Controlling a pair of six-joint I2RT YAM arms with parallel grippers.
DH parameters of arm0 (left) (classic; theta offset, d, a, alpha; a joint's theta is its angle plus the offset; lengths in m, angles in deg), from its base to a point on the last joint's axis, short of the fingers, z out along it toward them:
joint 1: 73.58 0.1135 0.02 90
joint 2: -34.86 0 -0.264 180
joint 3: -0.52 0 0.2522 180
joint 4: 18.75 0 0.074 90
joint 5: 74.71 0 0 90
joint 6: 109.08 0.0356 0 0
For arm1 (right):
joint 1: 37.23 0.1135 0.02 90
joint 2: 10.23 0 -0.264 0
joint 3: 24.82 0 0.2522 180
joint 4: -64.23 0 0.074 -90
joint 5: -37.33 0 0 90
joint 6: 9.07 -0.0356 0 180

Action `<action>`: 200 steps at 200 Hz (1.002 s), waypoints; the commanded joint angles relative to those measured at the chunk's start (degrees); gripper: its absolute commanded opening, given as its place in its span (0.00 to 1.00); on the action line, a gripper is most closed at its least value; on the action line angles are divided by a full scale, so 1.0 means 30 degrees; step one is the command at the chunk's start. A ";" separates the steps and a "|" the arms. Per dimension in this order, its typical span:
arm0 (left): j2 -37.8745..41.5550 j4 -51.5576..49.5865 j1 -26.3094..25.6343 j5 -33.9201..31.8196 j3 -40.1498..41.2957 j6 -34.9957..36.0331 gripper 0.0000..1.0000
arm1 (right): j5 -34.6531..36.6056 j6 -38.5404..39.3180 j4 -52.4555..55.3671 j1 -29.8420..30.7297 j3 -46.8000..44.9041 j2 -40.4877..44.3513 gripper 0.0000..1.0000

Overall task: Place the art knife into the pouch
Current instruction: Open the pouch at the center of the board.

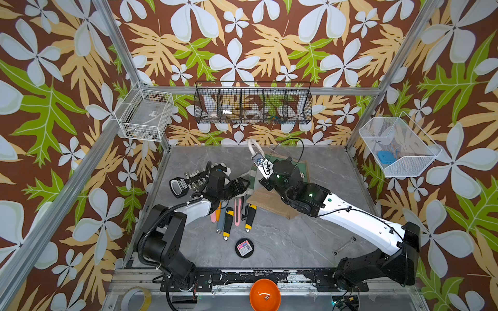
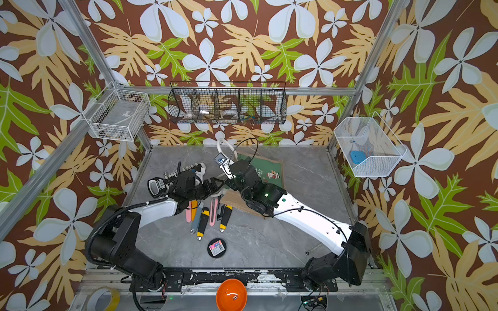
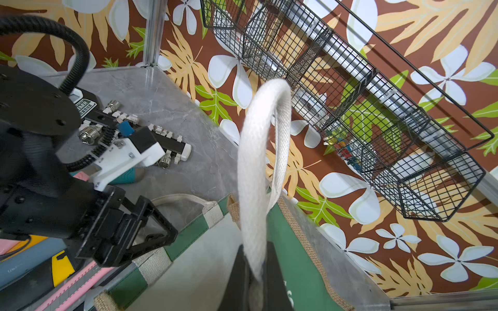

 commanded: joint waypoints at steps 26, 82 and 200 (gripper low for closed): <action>-0.2296 0.0924 -0.0114 0.1020 -0.1553 -0.0690 0.78 | -0.0416 -0.0029 -0.1466 0.0022 -0.0400 0.0384 0.00; -0.4215 0.1183 -0.0584 0.1669 -0.2975 -0.1383 0.58 | -0.0601 -0.0179 -0.1878 0.0020 -0.0731 0.0492 0.00; -0.4115 0.0565 -0.1245 0.1546 -0.4447 -0.1169 0.00 | -0.0151 -0.0890 -0.2720 0.0020 -0.2469 0.1714 0.00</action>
